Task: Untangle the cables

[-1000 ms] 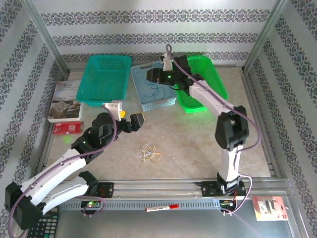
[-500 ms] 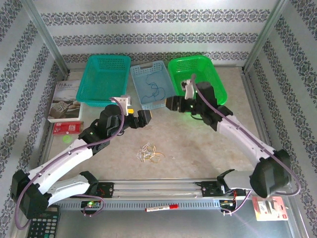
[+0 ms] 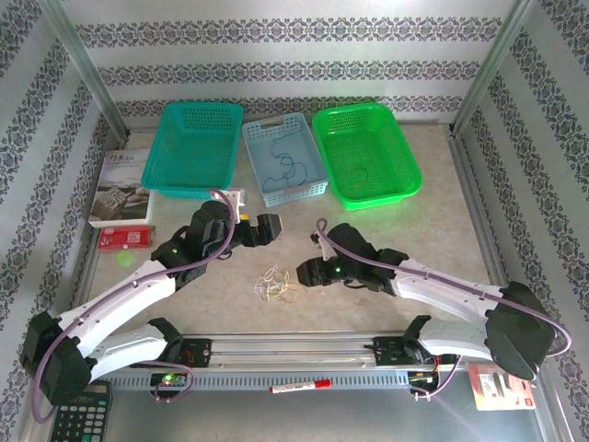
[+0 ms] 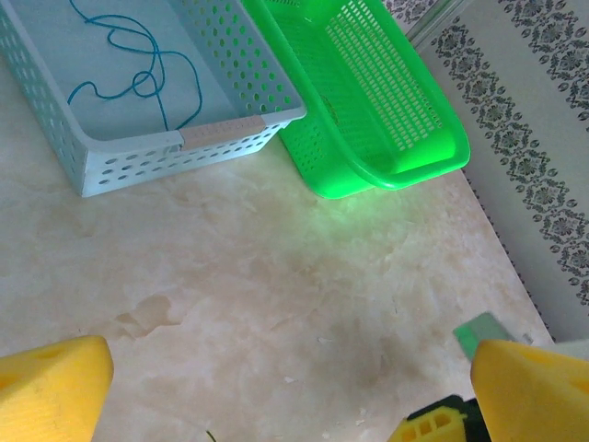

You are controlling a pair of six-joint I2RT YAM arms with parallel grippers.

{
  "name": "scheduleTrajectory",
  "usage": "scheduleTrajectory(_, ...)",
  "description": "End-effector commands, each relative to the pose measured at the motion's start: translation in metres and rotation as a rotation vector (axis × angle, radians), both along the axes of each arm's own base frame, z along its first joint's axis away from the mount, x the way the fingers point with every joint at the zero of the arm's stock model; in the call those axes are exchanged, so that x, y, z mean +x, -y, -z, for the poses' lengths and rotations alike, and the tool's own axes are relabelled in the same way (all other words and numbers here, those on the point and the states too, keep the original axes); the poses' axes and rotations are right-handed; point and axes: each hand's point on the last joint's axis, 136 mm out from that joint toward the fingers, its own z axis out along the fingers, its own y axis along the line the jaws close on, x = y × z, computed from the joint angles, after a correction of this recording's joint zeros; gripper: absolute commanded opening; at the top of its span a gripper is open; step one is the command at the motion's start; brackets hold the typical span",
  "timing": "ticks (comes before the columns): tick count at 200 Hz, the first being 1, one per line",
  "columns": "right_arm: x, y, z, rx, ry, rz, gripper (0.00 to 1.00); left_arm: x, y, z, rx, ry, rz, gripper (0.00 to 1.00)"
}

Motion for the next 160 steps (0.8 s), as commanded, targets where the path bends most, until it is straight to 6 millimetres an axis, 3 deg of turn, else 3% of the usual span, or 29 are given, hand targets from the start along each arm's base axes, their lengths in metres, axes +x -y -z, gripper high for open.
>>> scheduleTrajectory(1,-0.002,-0.003,0.010,-0.008,-0.013,0.039,0.56,0.003,-0.007,0.002,0.009,-0.010,-0.037,1.00)
scheduleTrajectory(63,-0.018,-0.020,0.028,-0.039,-0.067,-0.024,0.57,0.010,-0.007,-0.011,0.031,0.021,-0.043,1.00)
scheduleTrajectory(160,-0.031,-0.026,0.050,-0.077,-0.116,-0.059,0.55,0.012,-0.004,-0.008,0.022,0.017,-0.037,1.00)
